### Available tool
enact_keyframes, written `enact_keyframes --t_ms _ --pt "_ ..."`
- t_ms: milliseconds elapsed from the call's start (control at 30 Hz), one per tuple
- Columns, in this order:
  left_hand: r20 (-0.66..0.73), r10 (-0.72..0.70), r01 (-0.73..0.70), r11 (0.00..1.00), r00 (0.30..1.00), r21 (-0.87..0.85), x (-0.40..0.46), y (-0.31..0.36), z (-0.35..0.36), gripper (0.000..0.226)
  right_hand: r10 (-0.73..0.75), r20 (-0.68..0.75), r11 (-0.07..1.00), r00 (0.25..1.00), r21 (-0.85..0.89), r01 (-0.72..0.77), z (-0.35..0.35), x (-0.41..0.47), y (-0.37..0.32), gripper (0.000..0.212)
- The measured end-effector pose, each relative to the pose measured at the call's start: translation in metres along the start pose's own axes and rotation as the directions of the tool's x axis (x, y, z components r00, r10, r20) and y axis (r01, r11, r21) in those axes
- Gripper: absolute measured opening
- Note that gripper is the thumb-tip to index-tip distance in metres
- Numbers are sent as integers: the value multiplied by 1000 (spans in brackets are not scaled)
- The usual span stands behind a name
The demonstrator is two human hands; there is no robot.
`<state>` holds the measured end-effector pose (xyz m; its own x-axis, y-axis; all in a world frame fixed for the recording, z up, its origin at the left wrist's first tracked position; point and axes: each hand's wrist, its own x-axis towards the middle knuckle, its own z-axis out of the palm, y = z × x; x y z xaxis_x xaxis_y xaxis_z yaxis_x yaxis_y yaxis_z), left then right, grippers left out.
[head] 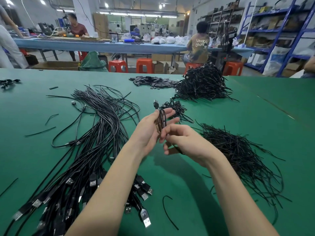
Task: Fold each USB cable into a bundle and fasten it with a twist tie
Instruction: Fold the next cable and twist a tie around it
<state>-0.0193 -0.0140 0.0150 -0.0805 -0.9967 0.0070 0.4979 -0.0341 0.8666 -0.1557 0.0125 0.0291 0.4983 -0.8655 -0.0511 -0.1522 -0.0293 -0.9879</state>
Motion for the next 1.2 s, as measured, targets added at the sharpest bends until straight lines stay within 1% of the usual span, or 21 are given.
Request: enact_keyframes --t_ms 67,100,133,233,333,367,433,467,500,567,633,700,767,833,867,933,1033,1100,1200 --pt "41 -13 20 985 999 -170 -3 4 2 43 41 25 995 999 -93 -39 -2 -1 4 25" --pt "39 -16 23 979 999 -204 -4 5 3 42 45 18 990 999 -138 -42 -2 -1 6 26" --pt "22 -21 25 978 1000 -209 -4 6 4 41 40 -1 986 999 -160 -40 -2 0 8 28" --pt "-45 -24 16 984 999 -179 -3 5 6 38 27 -56 988 998 -147 -35 -4 1 13 28" --pt "-74 12 -25 983 997 -181 -3 4 5 39 24 -118 998 993 -59 -31 -7 2 15 24" --pt "-55 19 -30 981 998 -194 -3 5 3 38 9 -182 999 983 -29 -14 -8 3 15 21" --pt "32 10 -2 974 999 -227 -4 7 1 38 -38 -359 998 933 24 50 -10 7 13 11" --pt "93 -4 25 974 996 -226 -5 7 1 38 -50 -414 995 909 52 79 -12 8 11 6" --pt "160 -23 56 977 987 -208 -7 7 0 38 -56 -426 993 903 72 95 -15 8 10 5" --pt "262 -60 97 987 963 -129 -9 8 -2 38 -61 -391 992 918 81 100 -18 6 7 6" --pt "274 -70 85 996 959 -42 -10 7 -2 39 -78 -405 988 911 89 125 -18 5 6 4" --pt "186 -48 43 999 981 27 -7 3 3 39 -119 -466 984 877 63 167 -17 6 7 3" --pt "48 22 -27 994 999 110 -2 -3 9 39 -154 -517 982 842 12 187 -14 7 7 5" --pt "-51 106 -93 972 993 214 2 -11 14 39 -145 -548 979 824 41 200 -13 8 6 8" --pt "-63 139 -118 957 988 265 2 -14 16 37 -127 -559 974 819 87 210 -13 9 6 9" --pt "-26 186 -161 903 982 398 1 -18 18 32 -82 -575 956 814 186 227 -15 9 8 8" --pt "57 224 -208 740 973 639 -3 -21 22 24 -42 -581 928 813 279 247 -18 9 12 7" --pt "53 285 -235 655 957 718 -7 -22 24 23 -32 -582 916 812 309 257 -17 10 14 8" --pt "43 335 -245 589 941 770 -11 -20 28 19 -34 -591 910 806 314 269 -15 12 16 9"
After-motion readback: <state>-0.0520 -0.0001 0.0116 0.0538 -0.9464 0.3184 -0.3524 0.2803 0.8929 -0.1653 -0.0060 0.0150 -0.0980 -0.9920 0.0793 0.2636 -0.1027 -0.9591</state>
